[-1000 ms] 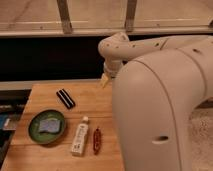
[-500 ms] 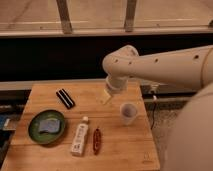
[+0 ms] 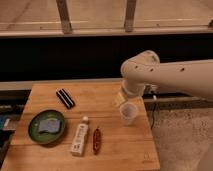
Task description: Move the arm in a circular motion
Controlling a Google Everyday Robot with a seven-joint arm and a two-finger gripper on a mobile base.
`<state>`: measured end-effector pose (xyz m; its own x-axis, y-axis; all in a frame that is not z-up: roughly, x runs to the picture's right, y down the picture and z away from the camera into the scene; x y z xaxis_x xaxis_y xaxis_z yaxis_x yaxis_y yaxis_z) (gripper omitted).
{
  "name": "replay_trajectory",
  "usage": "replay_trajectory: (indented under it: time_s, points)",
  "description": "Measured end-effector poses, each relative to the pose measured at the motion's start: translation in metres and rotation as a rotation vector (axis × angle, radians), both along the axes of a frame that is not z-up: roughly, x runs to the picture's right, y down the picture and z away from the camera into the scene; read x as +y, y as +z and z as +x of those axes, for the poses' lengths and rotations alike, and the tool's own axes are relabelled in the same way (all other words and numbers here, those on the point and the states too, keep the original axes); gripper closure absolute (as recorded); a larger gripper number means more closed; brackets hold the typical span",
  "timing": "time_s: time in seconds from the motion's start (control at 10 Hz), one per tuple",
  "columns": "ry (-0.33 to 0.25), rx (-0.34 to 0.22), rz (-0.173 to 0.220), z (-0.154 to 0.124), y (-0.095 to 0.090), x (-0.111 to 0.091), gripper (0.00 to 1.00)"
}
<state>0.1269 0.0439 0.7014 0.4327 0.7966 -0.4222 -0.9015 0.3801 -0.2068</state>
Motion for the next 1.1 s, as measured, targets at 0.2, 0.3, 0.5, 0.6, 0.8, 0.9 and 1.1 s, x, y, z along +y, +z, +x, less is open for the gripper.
replay_trajectory:
  time_s: [0.2,0.3,0.5,0.6,0.8,0.9,1.1]
  points:
    - [0.021,0.045,0.014,0.023,0.024,-0.032,0.24]
    - [0.017,0.058,0.023,0.029,0.036,-0.050,0.24]
    - [-0.004,0.069,0.040,0.025,0.054,-0.076,0.24]
    - [-0.025,0.065,0.048,0.015,0.063,-0.089,0.24]
    - [-0.071,0.034,0.047,-0.009,0.069,-0.096,0.24]
    - [-0.093,0.010,0.042,-0.019,0.067,-0.094,0.24]
    - [-0.139,-0.047,0.035,-0.043,0.053,-0.078,0.24]
